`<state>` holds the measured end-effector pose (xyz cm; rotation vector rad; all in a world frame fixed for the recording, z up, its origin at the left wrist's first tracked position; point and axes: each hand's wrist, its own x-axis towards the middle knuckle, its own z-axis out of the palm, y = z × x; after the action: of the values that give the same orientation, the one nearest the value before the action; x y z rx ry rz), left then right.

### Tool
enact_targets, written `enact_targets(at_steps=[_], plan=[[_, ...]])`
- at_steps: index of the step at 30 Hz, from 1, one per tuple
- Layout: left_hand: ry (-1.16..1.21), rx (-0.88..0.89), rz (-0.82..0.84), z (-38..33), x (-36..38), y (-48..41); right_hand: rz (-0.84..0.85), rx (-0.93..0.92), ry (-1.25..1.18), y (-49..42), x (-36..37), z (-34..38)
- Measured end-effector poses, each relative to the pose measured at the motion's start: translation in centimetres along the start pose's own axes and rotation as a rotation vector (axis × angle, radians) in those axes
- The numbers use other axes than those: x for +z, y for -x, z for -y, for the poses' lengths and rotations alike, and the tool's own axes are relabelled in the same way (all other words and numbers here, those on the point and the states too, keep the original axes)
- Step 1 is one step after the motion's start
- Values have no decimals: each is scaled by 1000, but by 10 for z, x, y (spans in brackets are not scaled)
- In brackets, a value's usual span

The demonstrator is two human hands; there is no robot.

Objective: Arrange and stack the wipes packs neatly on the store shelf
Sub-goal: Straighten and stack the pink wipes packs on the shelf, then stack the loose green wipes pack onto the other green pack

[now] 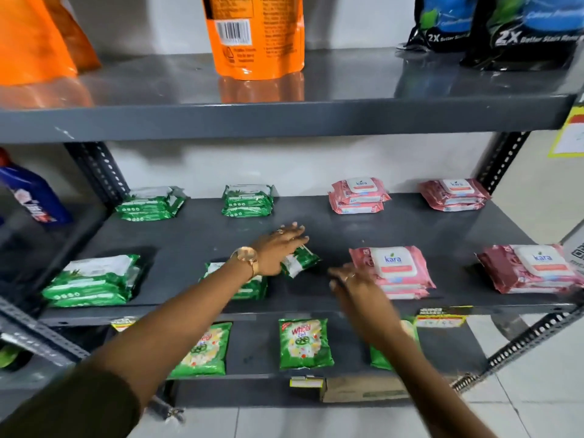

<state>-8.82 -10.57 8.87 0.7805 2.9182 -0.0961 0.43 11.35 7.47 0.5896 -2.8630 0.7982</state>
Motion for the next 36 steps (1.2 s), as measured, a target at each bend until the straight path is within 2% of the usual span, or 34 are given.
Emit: enact_targets(at_steps=[2, 5, 9, 11, 15, 19, 22, 26, 31, 33, 36], plan=[[-122, 42, 195, 13, -3, -15, 63, 65, 21, -5, 39, 15], [-168, 64, 283, 17, -7, -30, 95, 242, 78, -13, 80, 22], [-61, 80, 225, 20, -28, -26, 40, 292, 159, -16, 96, 22], [-2, 10, 190, 23, -42, -8, 25, 305, 189, -18, 98, 23], [111, -183, 233, 37, -53, 36, -1, 361, 238, -35, 102, 33], [-11, -102, 136, 46, -37, 71, 37, 349, 198, -51, 117, 37], [24, -151, 183, 54, -11, 82, 30, 349, 215, -51, 124, 33], [104, -185, 144, 61, -4, 87, 8, 334, 221, -50, 126, 31], [133, -427, 57, 58, -2, 91, -6, 318, 219, -49, 127, 30], [95, -378, 51, 60, 2, 90, -5, 316, 218, -48, 127, 28], [-130, -111, 124, 69, -11, 94, -8, 312, 223, -48, 127, 28]])
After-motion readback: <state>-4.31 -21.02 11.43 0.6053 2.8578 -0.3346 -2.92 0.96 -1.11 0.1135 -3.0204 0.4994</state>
